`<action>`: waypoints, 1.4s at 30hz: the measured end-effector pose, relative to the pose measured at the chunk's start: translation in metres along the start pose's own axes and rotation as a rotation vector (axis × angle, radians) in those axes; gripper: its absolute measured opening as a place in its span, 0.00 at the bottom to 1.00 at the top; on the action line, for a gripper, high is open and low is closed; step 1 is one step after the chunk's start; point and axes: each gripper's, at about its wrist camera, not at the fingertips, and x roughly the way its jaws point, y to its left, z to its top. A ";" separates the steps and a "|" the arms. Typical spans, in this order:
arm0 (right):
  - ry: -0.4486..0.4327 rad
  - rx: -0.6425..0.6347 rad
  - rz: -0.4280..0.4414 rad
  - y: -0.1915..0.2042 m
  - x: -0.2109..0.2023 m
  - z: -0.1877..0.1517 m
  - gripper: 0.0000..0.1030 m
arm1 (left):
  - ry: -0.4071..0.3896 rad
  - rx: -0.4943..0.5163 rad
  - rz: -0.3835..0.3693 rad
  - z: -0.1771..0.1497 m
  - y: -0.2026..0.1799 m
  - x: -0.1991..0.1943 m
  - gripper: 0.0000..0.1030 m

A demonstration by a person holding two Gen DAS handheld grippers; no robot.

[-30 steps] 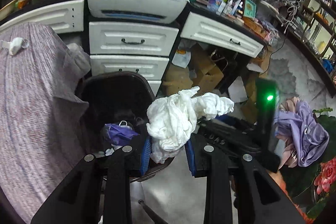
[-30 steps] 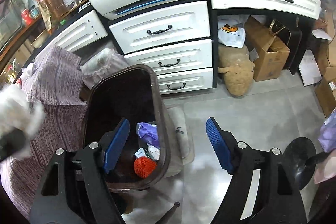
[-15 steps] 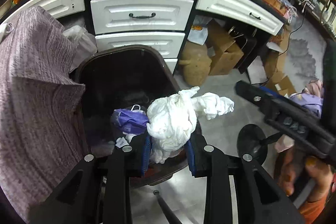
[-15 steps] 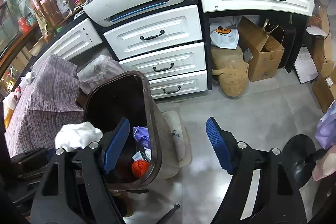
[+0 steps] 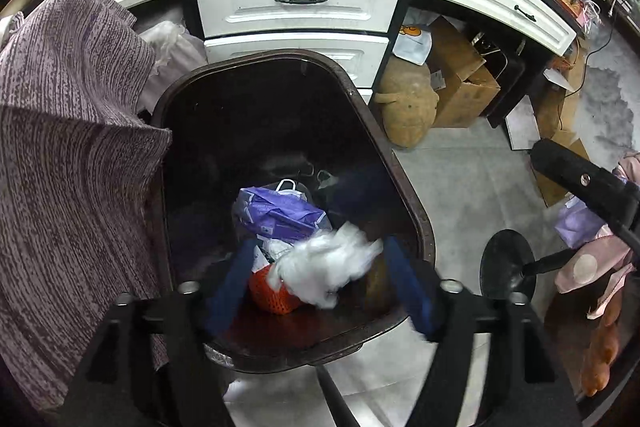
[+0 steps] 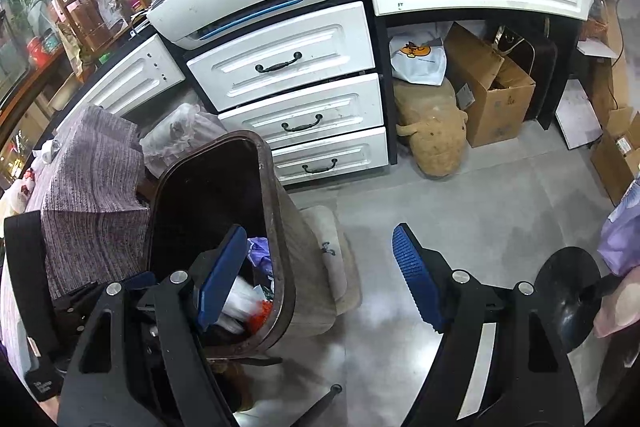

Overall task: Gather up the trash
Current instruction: 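Open the right gripper over the bin while the left releases the tissue, then move both tools back over the table toward the remaining trash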

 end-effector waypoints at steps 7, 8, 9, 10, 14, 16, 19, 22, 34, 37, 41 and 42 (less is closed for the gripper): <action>-0.001 0.002 0.002 0.000 0.000 0.000 0.73 | -0.004 0.020 -0.035 -0.001 -0.007 -0.008 0.82; -0.003 0.001 0.002 0.000 -0.001 0.001 0.73 | -0.015 0.028 -0.051 -0.002 -0.009 -0.014 0.82; -0.006 0.000 0.000 0.000 -0.001 0.002 0.73 | -0.023 0.033 -0.061 -0.003 -0.011 -0.018 0.82; -0.009 0.000 -0.002 -0.001 -0.002 0.003 0.75 | -0.034 0.038 -0.073 -0.004 -0.013 -0.025 0.82; -0.019 -0.003 -0.007 -0.003 -0.003 0.008 0.77 | -0.081 0.044 -0.133 -0.007 -0.019 -0.053 0.83; -0.019 -0.007 -0.001 -0.001 -0.004 0.010 0.77 | -0.110 0.050 -0.165 -0.009 -0.021 -0.070 0.84; -0.021 -0.032 0.016 0.011 -0.005 0.012 0.77 | -0.147 0.047 -0.209 -0.010 -0.021 -0.092 0.85; -0.022 -0.052 0.047 0.026 -0.006 0.014 0.77 | -0.190 0.033 -0.244 -0.011 -0.018 -0.115 0.85; -0.029 -0.217 0.251 0.132 -0.019 0.024 0.79 | -0.320 -0.016 -0.238 -0.020 0.027 -0.180 0.86; -0.033 -0.259 0.296 0.157 -0.025 0.026 0.80 | -0.354 -0.037 -0.185 -0.023 0.045 -0.192 0.86; -0.058 -0.339 0.330 0.190 -0.033 0.027 0.80 | -0.393 -0.085 -0.150 -0.030 0.077 -0.215 0.88; -0.059 -0.350 0.333 0.196 -0.033 0.028 0.81 | -0.403 -0.095 -0.141 -0.032 0.083 -0.219 0.88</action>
